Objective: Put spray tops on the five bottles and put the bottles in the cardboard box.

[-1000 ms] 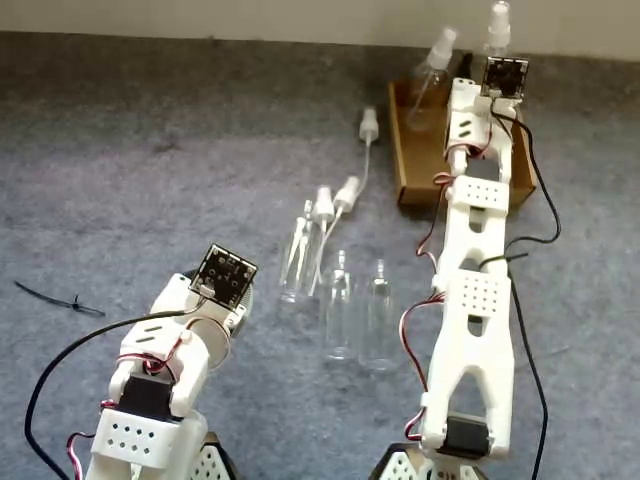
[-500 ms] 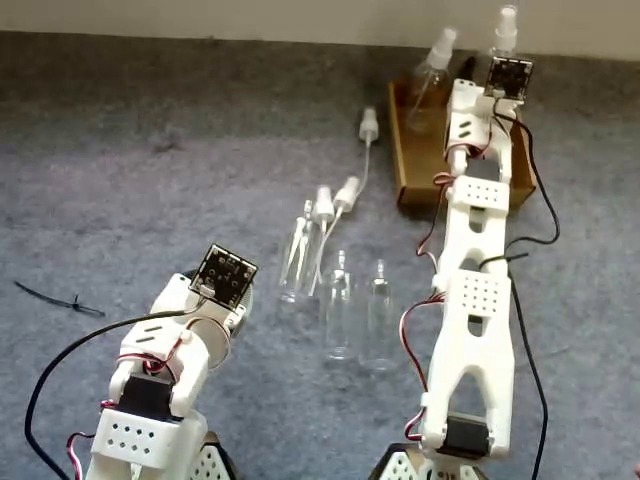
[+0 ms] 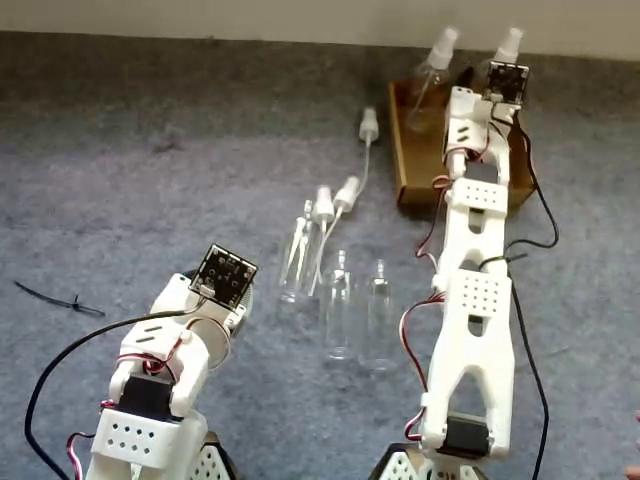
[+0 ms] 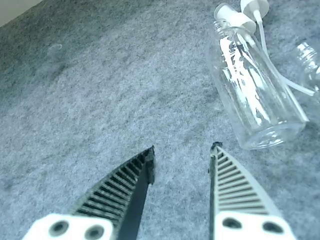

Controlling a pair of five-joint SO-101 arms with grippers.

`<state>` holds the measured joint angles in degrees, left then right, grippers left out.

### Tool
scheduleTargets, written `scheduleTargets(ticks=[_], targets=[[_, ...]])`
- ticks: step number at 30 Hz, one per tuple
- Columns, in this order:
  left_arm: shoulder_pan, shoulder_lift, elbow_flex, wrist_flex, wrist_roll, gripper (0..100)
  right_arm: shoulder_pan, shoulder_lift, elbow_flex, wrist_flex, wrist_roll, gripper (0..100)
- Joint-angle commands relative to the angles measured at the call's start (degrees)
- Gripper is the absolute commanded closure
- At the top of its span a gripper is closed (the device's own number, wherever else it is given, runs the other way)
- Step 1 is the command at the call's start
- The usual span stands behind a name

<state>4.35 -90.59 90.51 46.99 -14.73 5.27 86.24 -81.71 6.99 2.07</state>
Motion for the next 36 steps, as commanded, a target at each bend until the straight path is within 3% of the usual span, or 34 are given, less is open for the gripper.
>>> scheduleTargets(ticks=[1,18,26,36], targets=[[-0.66,-0.04,-0.31,-0.97,-0.26,82,0.40,-1.27,-0.75,-0.13,-0.44,71.2],[-0.84,-0.04,-0.31,-1.14,-0.26,82,1.19,-1.36,-1.19,0.48,-0.09,71.0],[-0.84,-0.04,-0.31,-1.23,-0.26,82,1.19,-1.27,-11.21,11.21,-0.35,71.0],[-0.84,-0.04,-0.31,-1.23,-0.26,82,1.36,-1.19,-14.37,16.48,-0.44,71.0]])
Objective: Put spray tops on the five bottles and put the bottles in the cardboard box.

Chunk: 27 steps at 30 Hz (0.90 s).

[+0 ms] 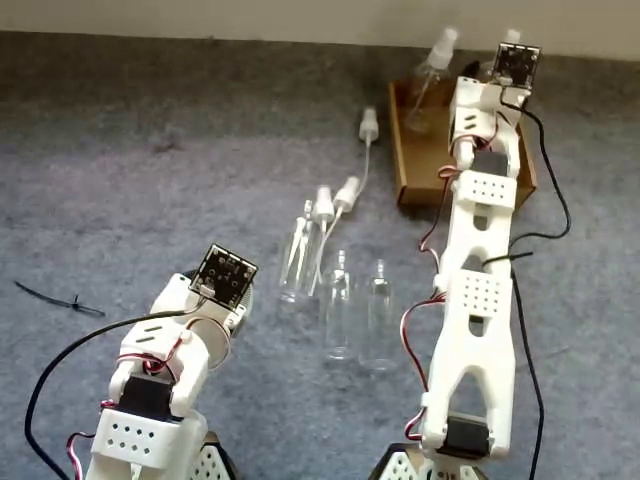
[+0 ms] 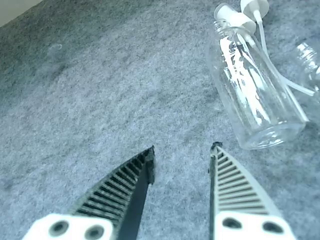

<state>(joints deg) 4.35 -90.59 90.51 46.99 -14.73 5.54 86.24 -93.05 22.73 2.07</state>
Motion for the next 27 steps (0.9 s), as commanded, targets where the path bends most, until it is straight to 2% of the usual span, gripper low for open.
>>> scheduleTargets(ticks=[1,11,27], targets=[[-0.84,-0.04,-0.31,-1.23,-0.26,82,1.10,-1.19,-3.03,0.66,-0.35,71.0],[-0.84,-0.04,-0.31,-1.23,-0.26,82,0.84,-1.80,-9.01,0.40,-0.09,71.0],[-0.84,-0.04,-0.31,-1.23,-0.26,82,0.31,-5.23,-9.19,0.75,-0.09,70.5]])
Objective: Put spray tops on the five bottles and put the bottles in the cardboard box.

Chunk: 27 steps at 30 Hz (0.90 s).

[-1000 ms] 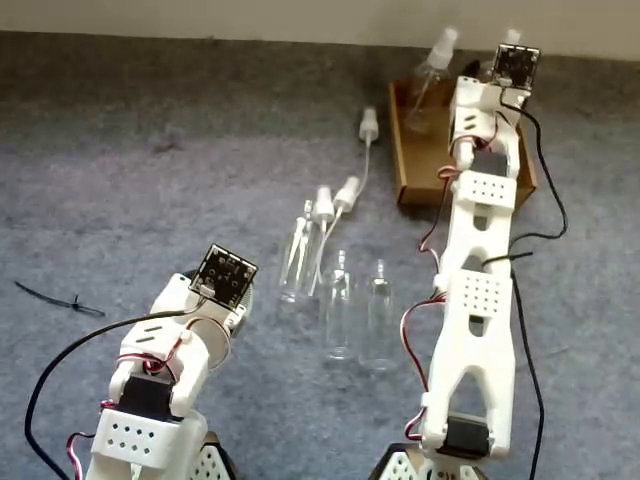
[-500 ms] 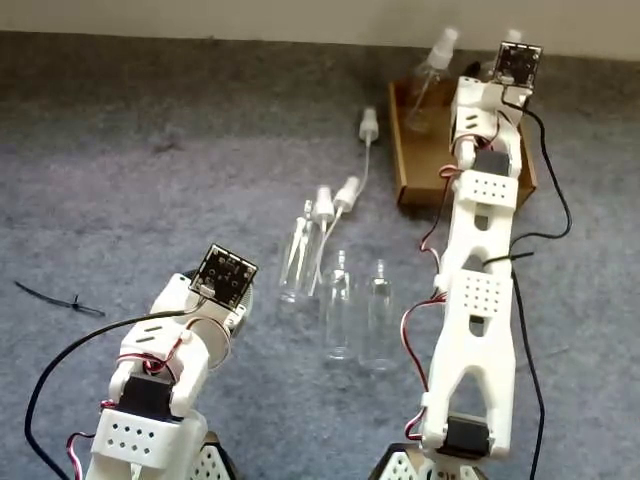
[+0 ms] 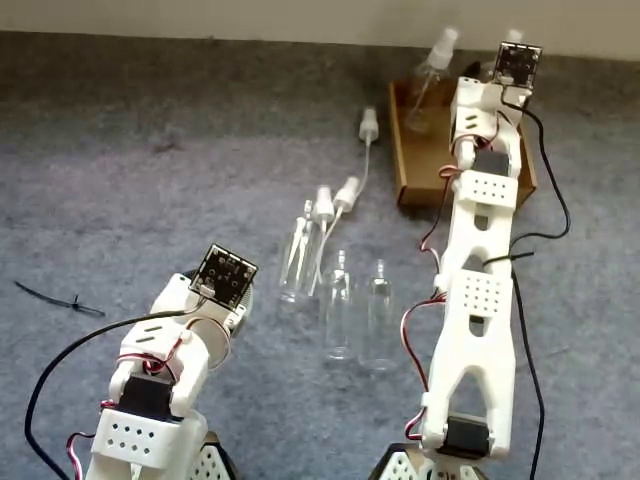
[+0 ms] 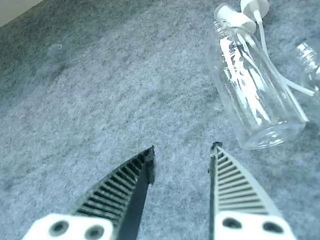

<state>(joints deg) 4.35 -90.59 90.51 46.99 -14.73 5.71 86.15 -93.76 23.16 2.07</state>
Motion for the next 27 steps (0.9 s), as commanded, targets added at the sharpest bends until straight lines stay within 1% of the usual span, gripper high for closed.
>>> scheduleTargets(ticks=[1,4,6,13,18,21,27], targets=[[-0.84,-0.04,-0.31,-1.23,-0.26,82,0.04,-5.05,-8.48,0.31,0.00,69.0],[-0.84,-0.04,-0.31,-1.23,-0.26,82,-0.04,-4.53,-8.48,2.33,-0.09,60.2],[-0.84,-0.04,-0.31,-1.23,-0.26,82,-0.40,-4.44,-8.48,3.82,-0.44,57.7],[-0.84,-0.04,-0.31,-1.23,-0.26,82,-0.57,-4.97,-8.48,3.65,-0.44,57.7],[-0.84,-0.04,-0.31,-1.23,-0.26,82,-0.40,-4.88,-8.48,-2.51,-0.44,57.7],[-0.84,-0.04,-0.31,-1.23,-0.26,82,-0.57,-4.97,-8.48,-4.35,-0.44,57.8],[-0.84,-0.04,-0.31,-1.23,-0.26,82,-0.57,-5.05,-8.48,-6.46,-0.44,61.1]])
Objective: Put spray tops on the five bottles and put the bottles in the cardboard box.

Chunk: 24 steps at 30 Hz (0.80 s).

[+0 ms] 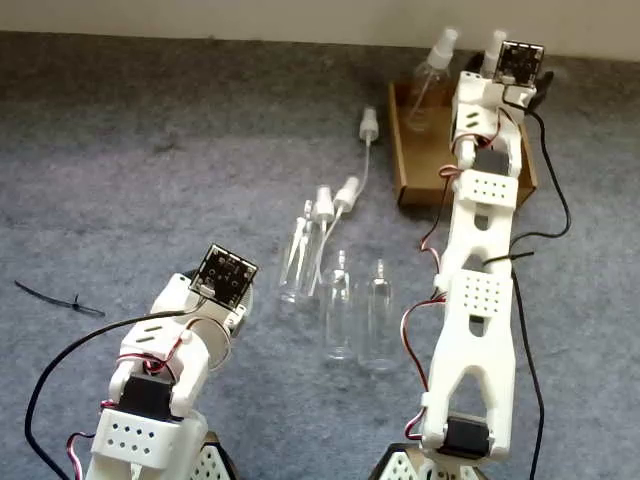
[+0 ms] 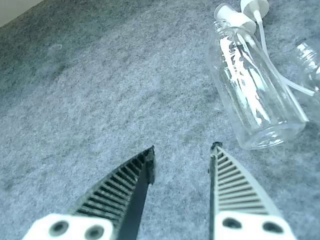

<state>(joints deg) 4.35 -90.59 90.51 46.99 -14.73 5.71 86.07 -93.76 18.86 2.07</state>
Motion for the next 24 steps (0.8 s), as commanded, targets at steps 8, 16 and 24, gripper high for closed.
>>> scheduleTargets(ticks=[8,16,24], targets=[[-0.84,-0.04,-0.40,-1.23,-0.26,82,-0.48,-6.55,-8.48,-2.77,-0.53,61.1],[-0.84,-0.04,-0.40,-1.23,-0.26,82,-0.40,-9.98,-8.48,1.10,-2.81,61.1],[-0.84,-0.04,-0.40,-1.23,-0.26,82,-0.22,-10.42,-8.48,1.10,-2.81,61.1]])
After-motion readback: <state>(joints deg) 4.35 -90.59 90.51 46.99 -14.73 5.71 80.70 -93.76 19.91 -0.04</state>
